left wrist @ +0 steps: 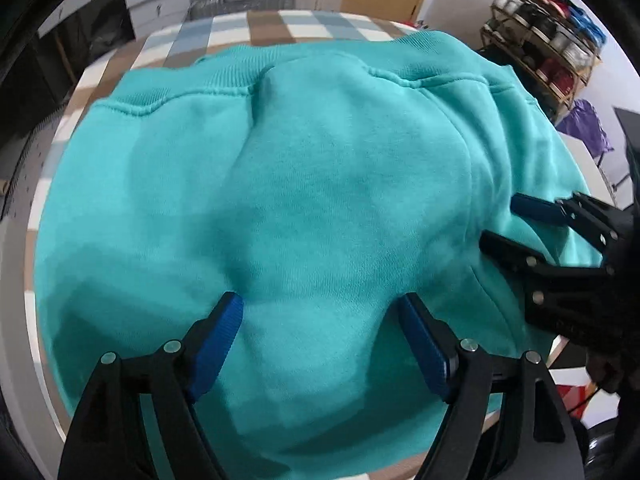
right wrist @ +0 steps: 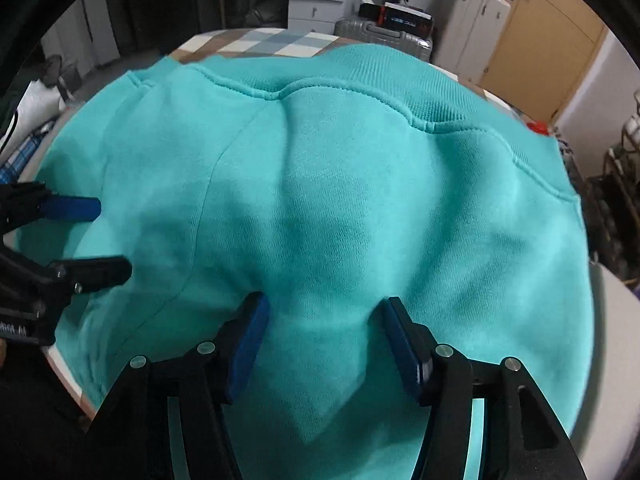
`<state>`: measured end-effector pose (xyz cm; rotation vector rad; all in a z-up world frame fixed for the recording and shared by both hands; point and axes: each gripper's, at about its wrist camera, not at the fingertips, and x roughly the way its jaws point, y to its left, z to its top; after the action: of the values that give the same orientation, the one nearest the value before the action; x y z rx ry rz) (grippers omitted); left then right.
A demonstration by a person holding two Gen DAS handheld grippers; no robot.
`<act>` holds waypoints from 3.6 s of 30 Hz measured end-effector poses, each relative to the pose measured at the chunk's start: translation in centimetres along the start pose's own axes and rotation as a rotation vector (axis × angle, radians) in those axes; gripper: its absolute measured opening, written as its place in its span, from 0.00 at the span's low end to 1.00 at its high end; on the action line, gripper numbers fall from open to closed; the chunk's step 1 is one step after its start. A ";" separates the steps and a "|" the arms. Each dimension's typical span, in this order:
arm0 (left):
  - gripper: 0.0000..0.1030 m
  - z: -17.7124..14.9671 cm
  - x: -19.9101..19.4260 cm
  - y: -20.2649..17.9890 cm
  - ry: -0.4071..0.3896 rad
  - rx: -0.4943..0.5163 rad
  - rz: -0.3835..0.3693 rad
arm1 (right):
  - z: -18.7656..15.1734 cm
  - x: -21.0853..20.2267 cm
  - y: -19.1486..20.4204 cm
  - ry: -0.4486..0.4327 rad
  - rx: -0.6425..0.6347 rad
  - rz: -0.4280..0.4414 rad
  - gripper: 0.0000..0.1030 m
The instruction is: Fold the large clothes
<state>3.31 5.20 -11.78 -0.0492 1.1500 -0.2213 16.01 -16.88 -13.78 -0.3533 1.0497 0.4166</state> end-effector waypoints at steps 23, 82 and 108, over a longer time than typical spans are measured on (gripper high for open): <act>0.82 0.2 1.0 -0.5 -0.059 0.077 -0.020 | 8.9 4.1 -0.6 0.136 0.053 -0.045 0.39; 0.92 0.5 -1.7 -0.8 -0.117 0.054 -0.025 | -1.9 -7.2 -3.6 0.041 0.222 0.005 0.35; 0.74 6.3 -1.5 3.9 -0.121 -0.060 -0.163 | 8.8 -0.9 -9.4 0.004 0.189 0.008 0.32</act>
<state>9.07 8.85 -8.44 -0.2074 1.0321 -0.3239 26.89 -20.99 -8.15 -0.1816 1.0854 0.3209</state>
